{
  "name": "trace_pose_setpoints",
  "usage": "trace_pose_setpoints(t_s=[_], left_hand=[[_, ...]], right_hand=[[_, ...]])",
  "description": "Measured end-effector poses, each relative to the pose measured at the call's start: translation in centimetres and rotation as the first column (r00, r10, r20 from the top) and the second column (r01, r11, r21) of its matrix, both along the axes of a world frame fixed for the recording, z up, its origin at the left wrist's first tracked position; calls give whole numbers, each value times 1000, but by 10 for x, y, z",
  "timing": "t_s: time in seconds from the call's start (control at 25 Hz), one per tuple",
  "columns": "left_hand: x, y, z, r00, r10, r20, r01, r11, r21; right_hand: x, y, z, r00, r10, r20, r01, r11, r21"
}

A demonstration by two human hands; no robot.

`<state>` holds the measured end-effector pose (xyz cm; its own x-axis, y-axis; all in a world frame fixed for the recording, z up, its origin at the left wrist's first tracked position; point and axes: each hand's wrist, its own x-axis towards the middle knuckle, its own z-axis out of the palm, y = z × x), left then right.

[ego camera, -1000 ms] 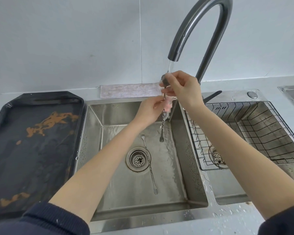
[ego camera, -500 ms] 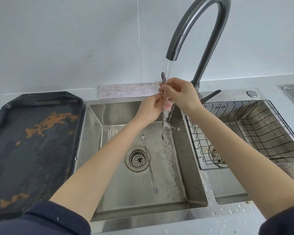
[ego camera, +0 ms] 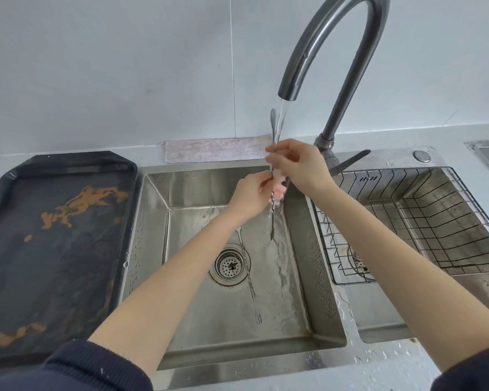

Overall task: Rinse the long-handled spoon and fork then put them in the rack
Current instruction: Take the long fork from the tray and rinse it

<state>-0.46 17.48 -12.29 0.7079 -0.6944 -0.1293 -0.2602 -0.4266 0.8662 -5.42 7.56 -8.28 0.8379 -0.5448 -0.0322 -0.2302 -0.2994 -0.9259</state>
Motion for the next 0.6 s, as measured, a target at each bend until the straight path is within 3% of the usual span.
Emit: trace_pose_setpoints(t_s=[0.12,0.28,0.48,0.6], left_hand=[[0,-3,1,996,-21,87,15,997,72],[0,3,-12,993,26,-117,-28,999,-21],[0,11,-28,960,111,-257,-136,988,-79],[5,18,-44,956,167,-242,-184,981,-51]], right_hand=[[-6,1,-13,996,-17,-82,11,997,-73],[-12,6,-27,983,-27,-183,1,991,-137],[-24,19,-56,965,-36,-258,38,999,2],[-34,27,-79,929,102,-356,-67,992,109]])
